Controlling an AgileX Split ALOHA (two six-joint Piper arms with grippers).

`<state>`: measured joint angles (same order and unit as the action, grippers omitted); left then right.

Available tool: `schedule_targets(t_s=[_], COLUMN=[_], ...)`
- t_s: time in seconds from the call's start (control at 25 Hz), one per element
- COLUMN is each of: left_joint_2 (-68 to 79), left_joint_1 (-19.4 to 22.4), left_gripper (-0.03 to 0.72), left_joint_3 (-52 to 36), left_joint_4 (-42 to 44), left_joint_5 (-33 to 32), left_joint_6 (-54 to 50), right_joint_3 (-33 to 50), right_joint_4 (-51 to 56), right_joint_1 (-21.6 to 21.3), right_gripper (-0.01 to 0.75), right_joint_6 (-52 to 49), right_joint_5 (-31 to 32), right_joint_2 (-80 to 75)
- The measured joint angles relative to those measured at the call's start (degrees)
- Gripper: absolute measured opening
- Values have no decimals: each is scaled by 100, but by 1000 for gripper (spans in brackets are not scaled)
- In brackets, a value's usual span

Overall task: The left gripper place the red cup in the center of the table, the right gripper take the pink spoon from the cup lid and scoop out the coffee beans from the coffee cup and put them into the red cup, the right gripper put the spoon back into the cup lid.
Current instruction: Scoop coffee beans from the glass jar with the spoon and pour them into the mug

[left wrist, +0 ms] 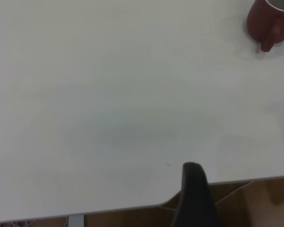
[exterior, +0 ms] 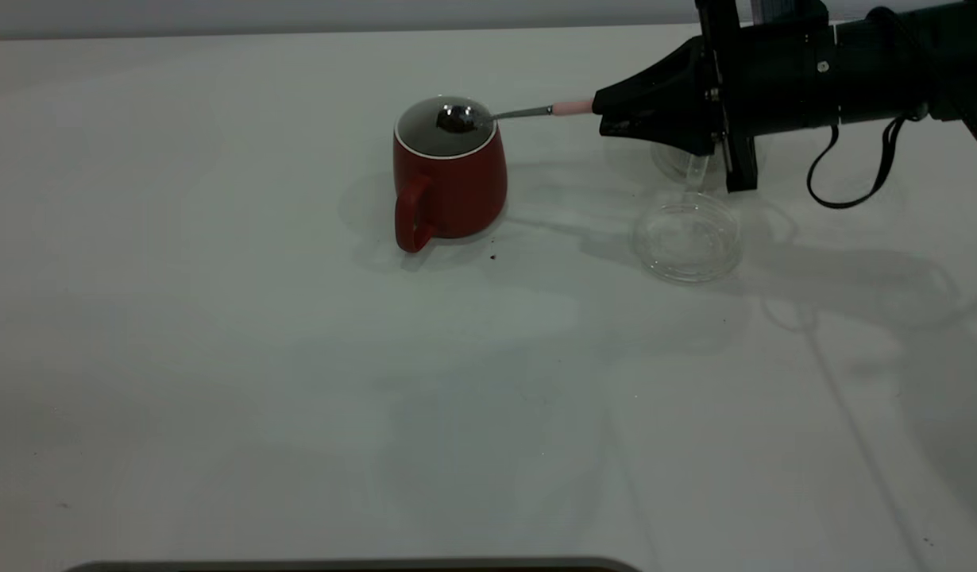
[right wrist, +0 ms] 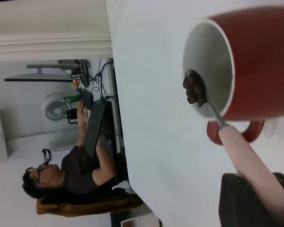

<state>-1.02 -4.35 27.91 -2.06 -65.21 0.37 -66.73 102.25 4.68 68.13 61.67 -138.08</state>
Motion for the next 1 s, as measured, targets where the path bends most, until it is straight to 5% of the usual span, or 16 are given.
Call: schedule_targets(t_s=[0.4, 0.8, 1.0], left_joint_2=[0, 0, 0], left_joint_1=[0, 0, 0], left_gripper=[569, 569, 569], left_joint_3=[0, 0, 0], left_joint_4=[0, 0, 0], left_joint_5=[0, 0, 0], left_joint_6=[14, 14, 14], right_joint_3=[-156, -161, -161], right_joint_4=[6, 6, 0], right_joint_1=[0, 0, 0], right_gripper=[113, 113, 113], right_joint_6=[981, 3624, 3672], right_joint_5=[-6, -365, -107], right_joint_2=[0, 0, 0])
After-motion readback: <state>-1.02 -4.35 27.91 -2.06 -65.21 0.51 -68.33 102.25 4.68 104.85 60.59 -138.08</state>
